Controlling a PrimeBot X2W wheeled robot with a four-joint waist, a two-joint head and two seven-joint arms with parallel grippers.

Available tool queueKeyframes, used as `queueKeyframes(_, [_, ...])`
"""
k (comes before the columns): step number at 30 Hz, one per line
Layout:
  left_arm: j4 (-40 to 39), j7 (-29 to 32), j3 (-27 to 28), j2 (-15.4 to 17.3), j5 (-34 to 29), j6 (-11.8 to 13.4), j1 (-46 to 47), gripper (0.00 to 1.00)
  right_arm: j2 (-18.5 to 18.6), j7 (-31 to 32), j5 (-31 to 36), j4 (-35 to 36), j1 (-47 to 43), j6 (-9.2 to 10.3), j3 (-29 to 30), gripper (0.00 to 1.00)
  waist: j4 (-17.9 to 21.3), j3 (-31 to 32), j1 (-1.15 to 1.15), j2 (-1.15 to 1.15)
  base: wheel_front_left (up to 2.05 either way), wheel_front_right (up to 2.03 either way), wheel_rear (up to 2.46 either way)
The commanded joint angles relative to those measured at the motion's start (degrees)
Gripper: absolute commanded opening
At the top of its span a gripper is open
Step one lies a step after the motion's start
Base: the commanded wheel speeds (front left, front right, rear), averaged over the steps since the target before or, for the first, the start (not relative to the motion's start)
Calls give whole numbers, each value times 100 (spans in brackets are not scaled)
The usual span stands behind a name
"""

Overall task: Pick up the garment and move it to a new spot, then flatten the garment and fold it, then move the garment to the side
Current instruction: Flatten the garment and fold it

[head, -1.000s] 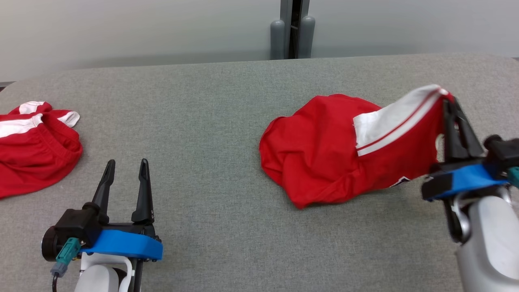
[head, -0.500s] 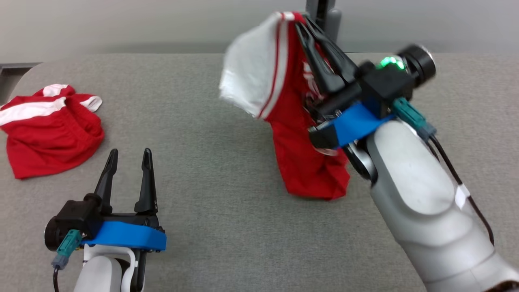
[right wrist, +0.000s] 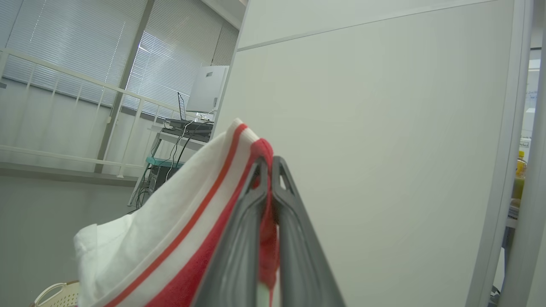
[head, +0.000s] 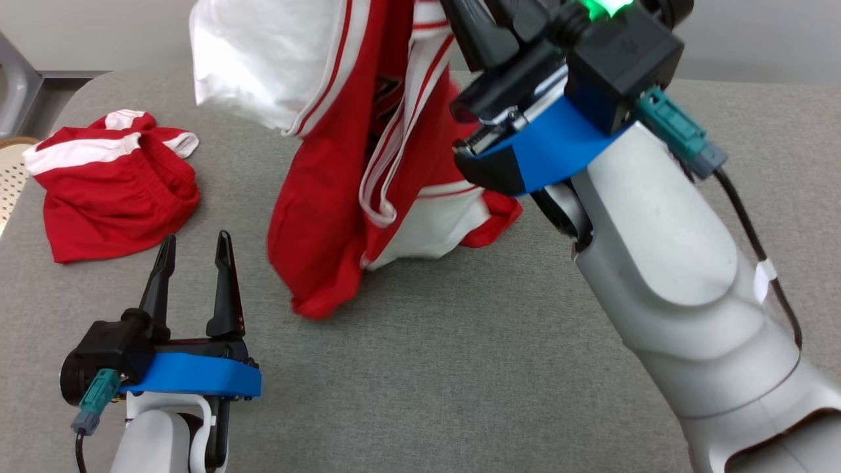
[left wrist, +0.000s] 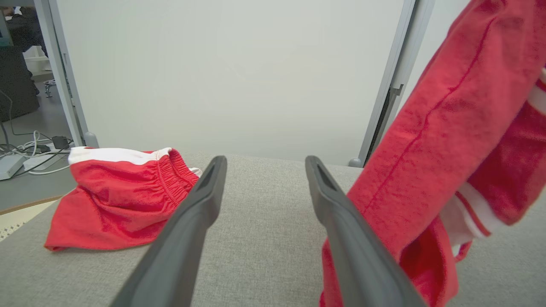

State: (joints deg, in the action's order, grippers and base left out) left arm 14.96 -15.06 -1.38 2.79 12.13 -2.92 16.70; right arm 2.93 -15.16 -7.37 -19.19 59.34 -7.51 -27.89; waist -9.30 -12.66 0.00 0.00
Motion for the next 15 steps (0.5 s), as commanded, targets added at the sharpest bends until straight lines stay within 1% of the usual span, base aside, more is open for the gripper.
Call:
queueKeyframes(1, [-31, -17, 35, 18, 14, 31, 35, 100, -4, 1, 61, -12, -214, 4, 34, 0, 53, -15, 0, 0, 0, 0, 0])
queueKeyframes(4, [-45, -17, 53, 21, 2, 16, 9, 100, 1, 1, 155, 5, -549, 4, 184, 0, 171, -27, 0, 0, 0, 0, 0])
queueKeyframes(8, [-48, -17, 84, 19, -44, -16, -4, 100, 221, 1, 230, 133, -1250, 4, 496, 0, 354, -31, 0, 0, 0, 0, 0])
queueKeyframes(11, [-48, -18, 111, 20, -74, -19, -17, 100, 397, 1, 271, 317, -1910, 4, 878, 0, 492, -17, 0, 0, 0, 0, 0])
queueKeyframes(15, [-62, -18, 144, 19, -123, -52, -48, 100, 587, 1, 287, 554, -2856, 4, 1571, 0, 676, -6, 0, 0, 0, 0, 0])
